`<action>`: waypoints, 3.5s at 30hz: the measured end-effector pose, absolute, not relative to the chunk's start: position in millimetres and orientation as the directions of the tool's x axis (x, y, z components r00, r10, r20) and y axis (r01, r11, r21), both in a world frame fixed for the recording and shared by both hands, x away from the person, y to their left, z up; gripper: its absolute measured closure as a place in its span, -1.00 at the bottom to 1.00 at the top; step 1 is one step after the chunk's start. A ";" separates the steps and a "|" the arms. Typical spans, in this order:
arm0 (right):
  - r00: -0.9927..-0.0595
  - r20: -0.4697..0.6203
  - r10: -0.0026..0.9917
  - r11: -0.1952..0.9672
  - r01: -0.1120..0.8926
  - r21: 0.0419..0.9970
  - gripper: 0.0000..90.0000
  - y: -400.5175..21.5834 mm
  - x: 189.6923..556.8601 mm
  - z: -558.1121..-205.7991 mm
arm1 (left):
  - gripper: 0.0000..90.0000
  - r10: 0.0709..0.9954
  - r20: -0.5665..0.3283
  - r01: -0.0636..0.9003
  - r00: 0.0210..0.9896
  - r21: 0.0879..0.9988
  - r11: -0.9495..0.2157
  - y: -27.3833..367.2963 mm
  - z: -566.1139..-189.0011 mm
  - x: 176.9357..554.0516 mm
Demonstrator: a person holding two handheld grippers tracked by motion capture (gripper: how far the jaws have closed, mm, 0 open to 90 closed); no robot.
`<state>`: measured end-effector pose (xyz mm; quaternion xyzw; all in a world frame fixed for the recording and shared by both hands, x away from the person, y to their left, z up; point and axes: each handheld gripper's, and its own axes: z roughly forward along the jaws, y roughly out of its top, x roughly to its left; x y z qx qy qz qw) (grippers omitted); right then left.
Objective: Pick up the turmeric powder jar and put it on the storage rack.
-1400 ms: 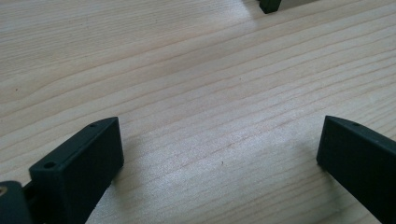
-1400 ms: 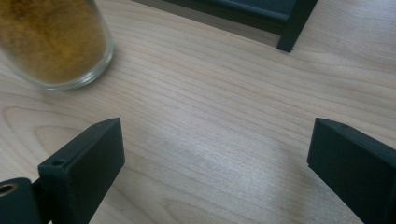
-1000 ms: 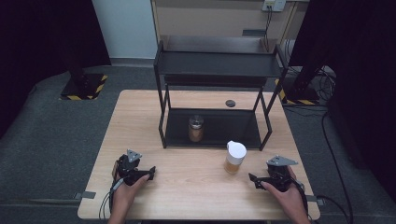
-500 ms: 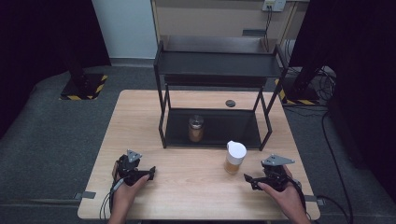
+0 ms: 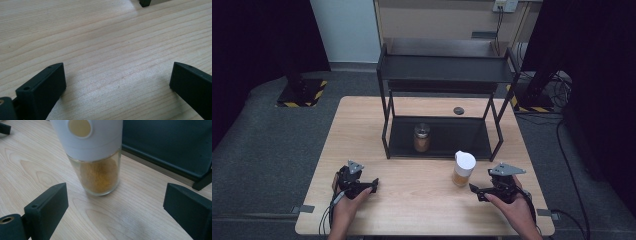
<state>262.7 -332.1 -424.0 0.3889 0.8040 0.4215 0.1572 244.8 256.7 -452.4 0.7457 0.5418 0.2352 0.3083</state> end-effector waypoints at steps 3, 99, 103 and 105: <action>-0.644 0.078 0.761 0.335 0.493 0.803 -0.85 -329.6 262.3 -424.0 | -1.00 0.953 0.017 0.663 0.302 0.715 -0.223 256.7 -452.4 244.8; -0.587 0.047 0.808 0.258 0.425 0.868 -0.30 -268.8 266.4 -421.5 | -1.00 0.953 0.016 0.663 0.303 0.714 -0.223 256.5 -452.3 245.1; -0.585 0.046 0.810 0.257 0.423 0.869 -0.30 -267.8 269.2 -417.8 | -1.00 0.953 0.016 0.663 0.303 0.714 -0.223 256.5 -452.3 245.2; -0.583 0.045 0.812 0.255 0.423 0.869 -0.30 -267.2 271.2 -415.8 | -1.00 0.953 0.016 0.663 0.303 0.714 -0.223 256.5 -452.3 245.2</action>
